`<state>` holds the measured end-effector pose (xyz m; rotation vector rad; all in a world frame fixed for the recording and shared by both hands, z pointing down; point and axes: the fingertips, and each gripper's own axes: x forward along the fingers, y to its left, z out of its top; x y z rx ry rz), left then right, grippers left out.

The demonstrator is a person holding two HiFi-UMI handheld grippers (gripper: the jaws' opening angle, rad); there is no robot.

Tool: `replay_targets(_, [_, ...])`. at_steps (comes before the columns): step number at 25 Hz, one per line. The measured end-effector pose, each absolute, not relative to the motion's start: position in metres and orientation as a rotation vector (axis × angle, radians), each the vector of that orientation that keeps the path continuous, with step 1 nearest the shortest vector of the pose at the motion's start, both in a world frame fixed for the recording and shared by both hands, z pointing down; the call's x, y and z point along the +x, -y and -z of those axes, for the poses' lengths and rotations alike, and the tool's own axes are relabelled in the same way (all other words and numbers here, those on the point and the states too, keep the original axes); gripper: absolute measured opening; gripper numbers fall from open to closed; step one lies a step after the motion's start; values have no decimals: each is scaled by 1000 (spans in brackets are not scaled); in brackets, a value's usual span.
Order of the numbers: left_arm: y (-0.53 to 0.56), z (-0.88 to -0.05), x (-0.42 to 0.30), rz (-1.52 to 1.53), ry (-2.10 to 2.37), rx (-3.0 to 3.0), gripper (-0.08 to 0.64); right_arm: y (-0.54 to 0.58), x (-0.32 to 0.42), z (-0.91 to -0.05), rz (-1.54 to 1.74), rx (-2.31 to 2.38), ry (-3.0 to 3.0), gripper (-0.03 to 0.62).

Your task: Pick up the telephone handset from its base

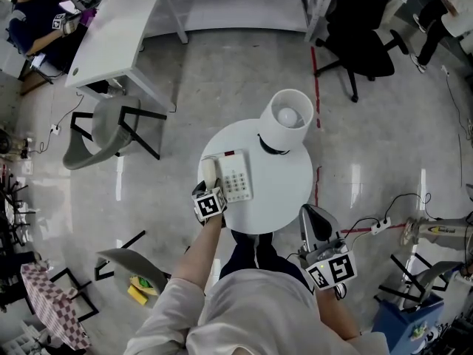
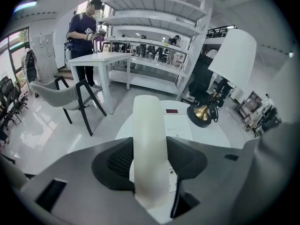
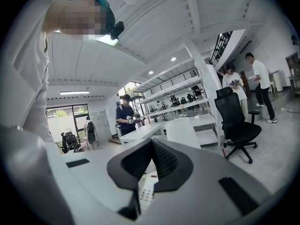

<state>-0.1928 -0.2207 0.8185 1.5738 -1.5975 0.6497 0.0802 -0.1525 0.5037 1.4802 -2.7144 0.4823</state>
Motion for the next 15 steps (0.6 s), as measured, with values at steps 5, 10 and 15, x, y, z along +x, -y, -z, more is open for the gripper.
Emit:
replay_targets(5, [222, -802, -190, -595, 1607, 1628, 225, 150, 79, -502, -466, 1470, 2735, 8])
replay_targets(10, [227, -775, -191, -499, 1608, 1688, 225, 147, 78, -496, -480, 1482, 2757, 9])
replay_targets(15, [227, -751, -191, -404, 1580, 1711, 225, 144, 83, -492, -503, 1506, 2770, 8])
